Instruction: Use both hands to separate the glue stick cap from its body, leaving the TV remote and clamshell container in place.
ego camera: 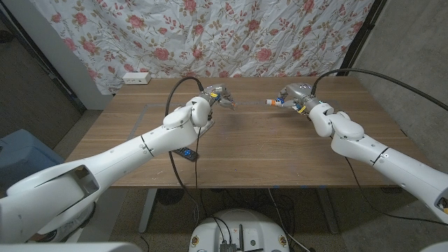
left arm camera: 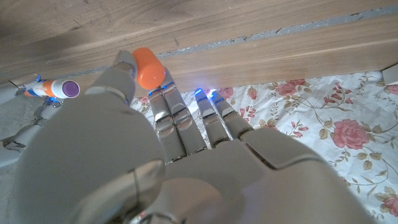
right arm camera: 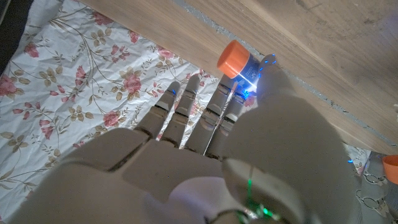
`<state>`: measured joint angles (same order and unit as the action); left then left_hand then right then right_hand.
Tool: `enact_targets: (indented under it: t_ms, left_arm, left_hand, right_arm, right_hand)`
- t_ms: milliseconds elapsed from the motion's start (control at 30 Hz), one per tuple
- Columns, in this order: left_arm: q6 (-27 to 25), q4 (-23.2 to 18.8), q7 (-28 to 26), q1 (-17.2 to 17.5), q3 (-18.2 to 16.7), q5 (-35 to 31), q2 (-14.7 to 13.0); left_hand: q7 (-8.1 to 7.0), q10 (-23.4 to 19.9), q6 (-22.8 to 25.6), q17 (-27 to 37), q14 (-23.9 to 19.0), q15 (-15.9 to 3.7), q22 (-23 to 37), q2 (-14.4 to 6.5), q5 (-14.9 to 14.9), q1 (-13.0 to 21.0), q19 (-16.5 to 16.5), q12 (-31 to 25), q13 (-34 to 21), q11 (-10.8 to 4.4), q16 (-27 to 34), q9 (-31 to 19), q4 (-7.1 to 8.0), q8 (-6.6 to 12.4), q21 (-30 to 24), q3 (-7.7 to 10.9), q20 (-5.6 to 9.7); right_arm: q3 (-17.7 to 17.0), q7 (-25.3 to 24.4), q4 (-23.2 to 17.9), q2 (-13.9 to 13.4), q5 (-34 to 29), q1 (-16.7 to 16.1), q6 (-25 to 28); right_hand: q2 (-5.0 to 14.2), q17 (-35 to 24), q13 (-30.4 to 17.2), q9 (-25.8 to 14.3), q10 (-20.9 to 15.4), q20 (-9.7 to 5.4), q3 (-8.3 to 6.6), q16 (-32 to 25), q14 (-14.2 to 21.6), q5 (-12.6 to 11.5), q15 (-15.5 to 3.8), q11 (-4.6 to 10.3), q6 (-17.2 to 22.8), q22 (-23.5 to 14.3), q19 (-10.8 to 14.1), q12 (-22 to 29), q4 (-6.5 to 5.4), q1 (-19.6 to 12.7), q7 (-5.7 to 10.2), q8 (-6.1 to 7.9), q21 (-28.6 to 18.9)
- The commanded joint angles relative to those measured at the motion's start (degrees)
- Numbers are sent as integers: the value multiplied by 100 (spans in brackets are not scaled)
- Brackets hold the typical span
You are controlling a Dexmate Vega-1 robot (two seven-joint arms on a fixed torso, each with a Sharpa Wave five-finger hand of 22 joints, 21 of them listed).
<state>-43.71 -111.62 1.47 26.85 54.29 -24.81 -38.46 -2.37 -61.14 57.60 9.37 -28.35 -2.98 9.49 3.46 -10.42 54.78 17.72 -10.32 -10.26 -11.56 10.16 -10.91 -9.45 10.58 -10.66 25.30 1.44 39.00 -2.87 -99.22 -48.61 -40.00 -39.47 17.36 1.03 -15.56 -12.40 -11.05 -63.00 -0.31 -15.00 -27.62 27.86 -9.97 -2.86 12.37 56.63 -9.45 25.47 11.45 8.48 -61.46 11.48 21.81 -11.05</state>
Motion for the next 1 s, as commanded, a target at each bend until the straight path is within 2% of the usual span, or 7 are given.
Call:
enact_targets:
  t_ms: [33,133,433,767,867,1000]
  left_arm:
    - [-195,15,763,-301,481,-892,-49]
    - [-199,31,912,-329,554,-1122,-37]
    - [-395,211,1550,-459,874,-1906,126]
    - [-214,415,1895,-399,896,-2465,280]
    - [-157,513,2110,-445,999,-2734,332]
    - [-100,580,2283,-387,942,-2872,402]
  left_hand:
    - [-31,80,-19,-5,52,-348,6,-27,-37,25,-19,16,-15,-23,-7,0,-5,-5,26,-35,32]
    - [-37,109,-45,-5,101,-397,6,-34,-38,16,-59,14,-16,-35,-15,-1,-1,-5,34,-49,24]
    - [-46,189,-122,-5,158,-375,6,-48,-40,-1,-124,21,-18,-63,-17,-2,6,-13,43,-73,18]
    - [-69,216,-160,-5,188,-383,6,-63,-39,-30,-166,11,-20,-62,-15,-2,19,-11,46,-95,11]
    - [-66,250,-177,-5,209,-380,6,-71,-38,-42,-186,17,-20,-61,-17,-3,24,-11,48,-103,3]
    - [-84,259,-201,-5,209,-376,6,-80,-37,-56,-190,13,-21,-63,-11,-3,30,-13,44,-112,-2]
  right_arm:
    - [50,149,100,-118,94,2,-134]
    - [59,140,119,-114,91,-7,-135]
    - [102,167,197,-109,92,-18,-129]
    - [177,276,206,-137,-10,7,-94]
    - [198,281,236,-126,-29,7,-91]
    - [218,289,265,-116,-35,10,-107]
  right_hand:
    - [286,-20,-17,-31,41,32,18,-27,72,-25,-740,6,227,-18,34,34,-15,74,148,-19,4]
    - [286,-23,-17,-31,46,29,20,-29,76,-26,-742,6,224,-18,33,34,-14,80,148,-23,5]
    - [288,-29,-17,-32,63,-10,24,-32,78,-27,-760,6,219,-19,48,32,-5,82,148,-34,1]
    - [287,-30,-17,-34,95,-14,32,-25,75,-26,-757,2,210,-20,64,25,-8,105,148,-46,-3]
    - [283,-29,-17,-34,107,-11,40,-21,74,-24,-742,2,201,-21,67,22,-16,127,149,-53,-3]
    - [287,-29,-17,-34,114,-7,39,-17,71,-26,-750,2,190,-21,69,23,-14,131,150,-61,-2]
